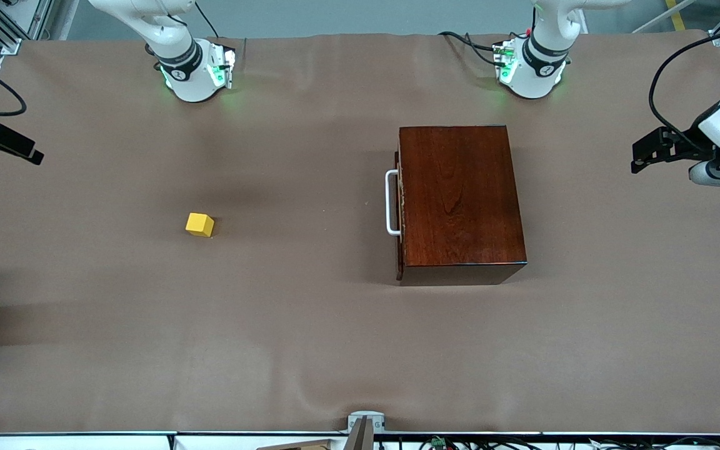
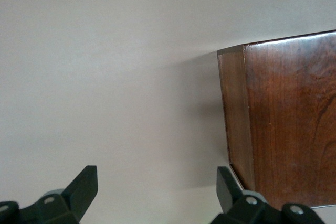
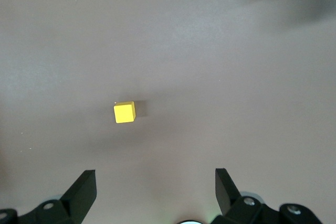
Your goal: Open drawer, take yellow block, close drawer
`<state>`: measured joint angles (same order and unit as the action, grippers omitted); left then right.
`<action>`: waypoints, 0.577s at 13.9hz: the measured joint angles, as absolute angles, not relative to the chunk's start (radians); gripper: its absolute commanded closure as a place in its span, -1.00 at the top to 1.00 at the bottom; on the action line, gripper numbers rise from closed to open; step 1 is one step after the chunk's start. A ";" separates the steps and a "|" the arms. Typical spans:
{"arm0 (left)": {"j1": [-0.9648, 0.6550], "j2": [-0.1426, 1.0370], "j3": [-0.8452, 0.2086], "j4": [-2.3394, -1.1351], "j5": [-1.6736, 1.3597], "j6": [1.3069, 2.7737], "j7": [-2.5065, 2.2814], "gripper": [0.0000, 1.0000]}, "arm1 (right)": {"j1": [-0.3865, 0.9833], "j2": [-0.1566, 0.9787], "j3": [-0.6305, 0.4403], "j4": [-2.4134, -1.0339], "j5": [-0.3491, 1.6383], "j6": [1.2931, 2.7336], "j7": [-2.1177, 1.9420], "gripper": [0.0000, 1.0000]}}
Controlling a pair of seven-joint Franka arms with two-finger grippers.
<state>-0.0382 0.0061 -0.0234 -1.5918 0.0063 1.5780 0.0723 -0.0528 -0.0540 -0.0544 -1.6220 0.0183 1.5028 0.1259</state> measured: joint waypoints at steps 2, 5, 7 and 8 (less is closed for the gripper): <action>-0.038 0.013 -0.028 -1.592 0.006 1.577 0.012 1.00 | -0.053 -0.054 -0.053 -1.622 0.018 1.503 0.126 1.00; -0.041 0.039 -0.048 -1.591 0.006 1.594 -0.044 1.00 | -0.053 -0.054 -0.052 -1.622 0.018 1.503 0.126 1.00; -0.041 0.044 -0.050 -1.588 0.006 1.598 -0.046 1.00 | -0.053 -0.054 -0.052 -1.622 0.018 1.503 0.126 1.00; -0.041 0.044 -0.050 -1.585 0.006 1.598 -0.046 1.00 | -0.053 -0.054 -0.052 -1.622 0.018 1.503 0.126 1.00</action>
